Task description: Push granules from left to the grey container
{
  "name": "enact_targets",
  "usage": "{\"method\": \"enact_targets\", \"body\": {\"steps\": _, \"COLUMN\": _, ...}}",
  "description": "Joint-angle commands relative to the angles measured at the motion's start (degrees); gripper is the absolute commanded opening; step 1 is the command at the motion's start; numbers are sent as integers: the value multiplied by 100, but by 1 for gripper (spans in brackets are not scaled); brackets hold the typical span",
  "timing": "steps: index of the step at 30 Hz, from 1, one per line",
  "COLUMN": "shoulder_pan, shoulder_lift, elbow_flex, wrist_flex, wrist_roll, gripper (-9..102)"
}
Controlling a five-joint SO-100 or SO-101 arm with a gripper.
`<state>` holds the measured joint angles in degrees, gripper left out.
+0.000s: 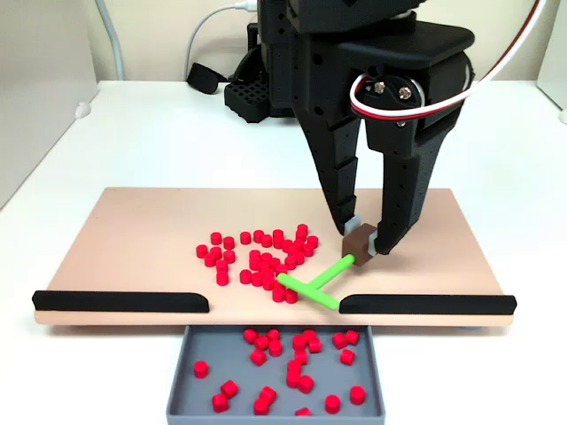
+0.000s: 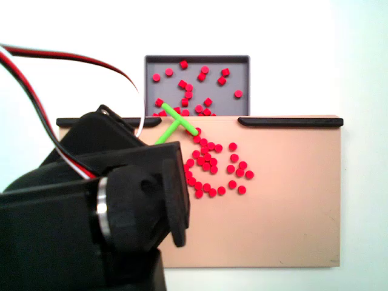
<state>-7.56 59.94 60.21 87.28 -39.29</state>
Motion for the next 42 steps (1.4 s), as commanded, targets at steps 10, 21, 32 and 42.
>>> {"method": "enact_targets", "body": {"steps": 10, "shoulder_pan": 70, "shoulder_lift": 1222, "elbow_flex": 220, "wrist_flex": 53, "wrist_roll": -1002, "gripper": 0}}
{"method": "enact_targets", "body": {"steps": 21, "shoulder_pan": 79, "shoulder_lift": 3076, "elbow_flex": 2312, "wrist_flex": 53, "wrist_roll": -2610, "gripper": 0}}
{"method": "enact_targets", "body": {"steps": 32, "shoulder_pan": 686, "shoulder_lift": 4421, "elbow_flex": 3973, "wrist_flex": 53, "wrist_roll": -4948, "gripper": 0}}
{"method": "enact_targets", "body": {"steps": 42, "shoulder_pan": 747, "shoulder_lift": 4368, "elbow_flex": 4017, "wrist_flex": 53, "wrist_roll": -5019, "gripper": 0}}
